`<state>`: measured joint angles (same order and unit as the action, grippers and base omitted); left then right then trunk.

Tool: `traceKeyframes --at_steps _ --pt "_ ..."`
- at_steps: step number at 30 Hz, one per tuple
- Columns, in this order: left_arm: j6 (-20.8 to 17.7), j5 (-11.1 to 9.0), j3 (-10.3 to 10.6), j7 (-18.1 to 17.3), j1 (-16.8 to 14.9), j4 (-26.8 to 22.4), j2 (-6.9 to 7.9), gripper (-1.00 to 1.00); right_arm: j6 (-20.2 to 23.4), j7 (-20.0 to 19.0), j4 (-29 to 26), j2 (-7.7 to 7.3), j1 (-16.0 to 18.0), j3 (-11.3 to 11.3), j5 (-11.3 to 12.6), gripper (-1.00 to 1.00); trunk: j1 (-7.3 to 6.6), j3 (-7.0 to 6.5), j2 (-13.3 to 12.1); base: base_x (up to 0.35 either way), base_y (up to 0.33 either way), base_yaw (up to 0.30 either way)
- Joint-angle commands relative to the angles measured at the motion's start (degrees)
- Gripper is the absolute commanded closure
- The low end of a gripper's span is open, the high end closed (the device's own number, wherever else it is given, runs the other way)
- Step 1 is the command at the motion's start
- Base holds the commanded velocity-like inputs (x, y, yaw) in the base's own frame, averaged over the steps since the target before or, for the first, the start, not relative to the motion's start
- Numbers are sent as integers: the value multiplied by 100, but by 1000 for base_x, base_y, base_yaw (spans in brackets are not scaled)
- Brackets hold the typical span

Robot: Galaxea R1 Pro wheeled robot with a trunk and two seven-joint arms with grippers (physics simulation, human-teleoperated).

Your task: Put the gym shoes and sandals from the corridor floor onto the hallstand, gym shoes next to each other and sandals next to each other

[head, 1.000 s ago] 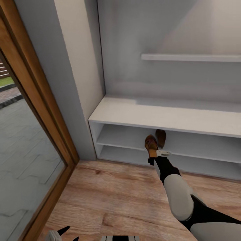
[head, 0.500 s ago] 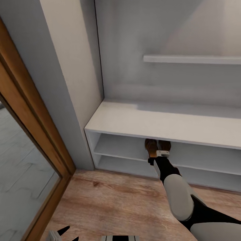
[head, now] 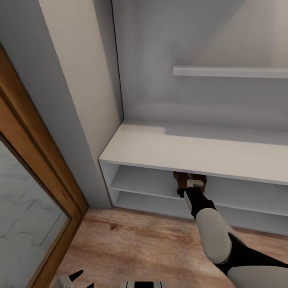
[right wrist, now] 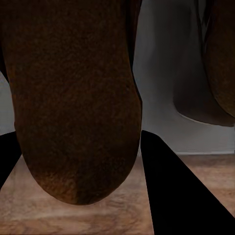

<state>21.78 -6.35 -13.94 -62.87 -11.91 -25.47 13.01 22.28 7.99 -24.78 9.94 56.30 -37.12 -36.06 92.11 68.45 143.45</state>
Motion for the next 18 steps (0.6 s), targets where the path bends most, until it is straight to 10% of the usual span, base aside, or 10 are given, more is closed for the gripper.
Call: traceKeyframes --at_steps 1,18 --pt "28 -6 -11 -23 -4 7 0 -100 22 8 -9 6 4 -23 -7 100 0 5 2 70 0 0" --pt "28 -6 -12 -23 -4 7 -2 -100 22 8 -1 6 4 -23 -7 100 0 5 2 41 0 0"
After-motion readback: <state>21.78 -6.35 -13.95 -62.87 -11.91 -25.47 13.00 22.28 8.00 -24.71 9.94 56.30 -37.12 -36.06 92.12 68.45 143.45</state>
